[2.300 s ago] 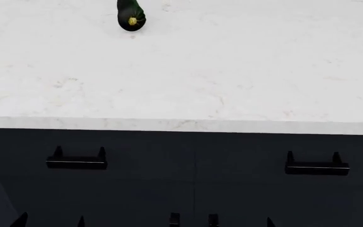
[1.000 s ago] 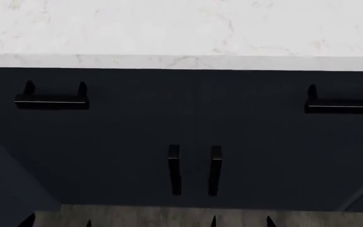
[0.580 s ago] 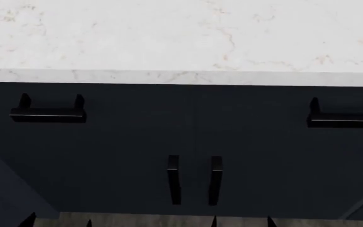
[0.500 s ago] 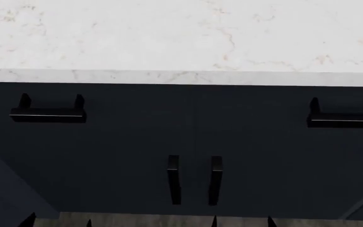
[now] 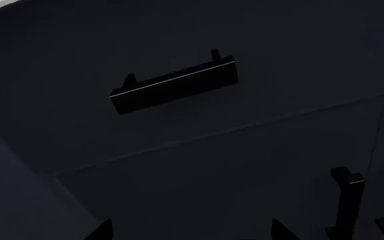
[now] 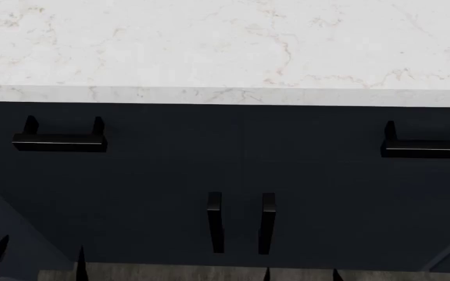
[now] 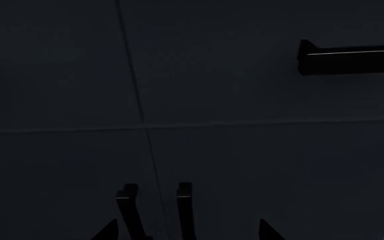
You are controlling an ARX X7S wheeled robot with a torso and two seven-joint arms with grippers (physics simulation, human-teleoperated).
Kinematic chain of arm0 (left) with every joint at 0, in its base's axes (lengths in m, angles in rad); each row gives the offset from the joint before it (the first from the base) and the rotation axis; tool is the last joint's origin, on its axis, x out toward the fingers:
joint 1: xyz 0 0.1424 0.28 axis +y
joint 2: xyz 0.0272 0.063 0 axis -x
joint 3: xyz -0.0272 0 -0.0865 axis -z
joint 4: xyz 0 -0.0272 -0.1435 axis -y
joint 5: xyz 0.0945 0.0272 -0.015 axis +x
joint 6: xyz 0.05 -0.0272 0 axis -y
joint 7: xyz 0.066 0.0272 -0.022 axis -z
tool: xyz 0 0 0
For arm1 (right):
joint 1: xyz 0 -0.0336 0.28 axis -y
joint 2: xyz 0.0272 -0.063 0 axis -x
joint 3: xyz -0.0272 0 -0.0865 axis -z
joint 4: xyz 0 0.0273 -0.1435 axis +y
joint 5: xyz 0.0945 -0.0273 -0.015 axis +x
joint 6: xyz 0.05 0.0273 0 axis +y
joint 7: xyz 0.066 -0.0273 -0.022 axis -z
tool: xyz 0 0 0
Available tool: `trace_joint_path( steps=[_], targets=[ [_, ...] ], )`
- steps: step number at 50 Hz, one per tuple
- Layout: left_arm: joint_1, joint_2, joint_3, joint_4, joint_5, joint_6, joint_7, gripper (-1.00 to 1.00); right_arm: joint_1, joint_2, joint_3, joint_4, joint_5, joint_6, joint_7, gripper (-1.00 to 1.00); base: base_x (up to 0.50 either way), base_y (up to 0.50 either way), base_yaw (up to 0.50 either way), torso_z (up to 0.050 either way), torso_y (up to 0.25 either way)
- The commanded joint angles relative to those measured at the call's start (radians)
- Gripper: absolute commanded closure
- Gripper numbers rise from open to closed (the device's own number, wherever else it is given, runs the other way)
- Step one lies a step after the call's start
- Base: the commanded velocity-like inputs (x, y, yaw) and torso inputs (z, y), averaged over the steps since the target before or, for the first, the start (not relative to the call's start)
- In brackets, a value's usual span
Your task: Open the left drawer.
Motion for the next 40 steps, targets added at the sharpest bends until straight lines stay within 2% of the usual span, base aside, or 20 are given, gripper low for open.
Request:
trace_joint_path(
  steps=[1,7,14,16,32,33,35,40],
  targets=[
    [-0.101,-0.059,0.093,-0.020,0.218,-0.149,-0.048,-1.00,0.005,0.001,0.000,0.006,0.007,0.013,0.015,-1.00,0.00,0.00,0.00,0.000,0.000],
    [-0.146,-0.084,0.173,-0.057,0.354,-0.225,-0.058,-1.00,0.009,0.001,-0.005,0.011,0.005,0.017,0.020,-1.00,0.00,0.00,0.00,0.000,0.000],
    [-0.167,-0.087,0.184,-0.029,0.413,-0.333,-0.051,-1.00,0.013,0.005,-0.014,-0.003,0.012,0.046,0.023,-1.00,0.00,0.00,0.00,0.000,0.000],
    [-0.179,-0.102,0.229,-0.023,0.509,-0.390,-0.069,-1.00,0.017,0.006,-0.014,-0.014,-0.001,0.075,0.048,-1.00,0.00,0.00,0.00,0.000,0.000],
    [-0.179,-0.102,0.231,-0.023,0.508,-0.392,-0.070,-1.00,0.018,0.011,-0.020,-0.015,0.004,0.073,0.054,-1.00,0.00,0.00,0.00,0.000,0.000],
    [-0.204,-0.104,0.271,-0.067,0.574,-0.401,-0.099,-1.00,0.018,0.012,-0.018,-0.009,0.002,0.066,0.056,-1.00,0.00,0.00,0.00,0.000,0.000],
    [-0.220,-0.107,0.292,-0.092,0.598,-0.400,-0.103,-1.00,0.017,0.013,-0.019,-0.016,0.004,0.069,0.057,-1.00,0.00,0.00,0.00,0.000,0.000],
    [-0.286,-0.107,0.363,-0.139,0.689,-0.454,-0.061,-1.00,0.018,0.014,-0.024,-0.002,0.001,0.057,0.055,-1.00,0.00,0.00,0.00,0.000,0.000]
  ],
)
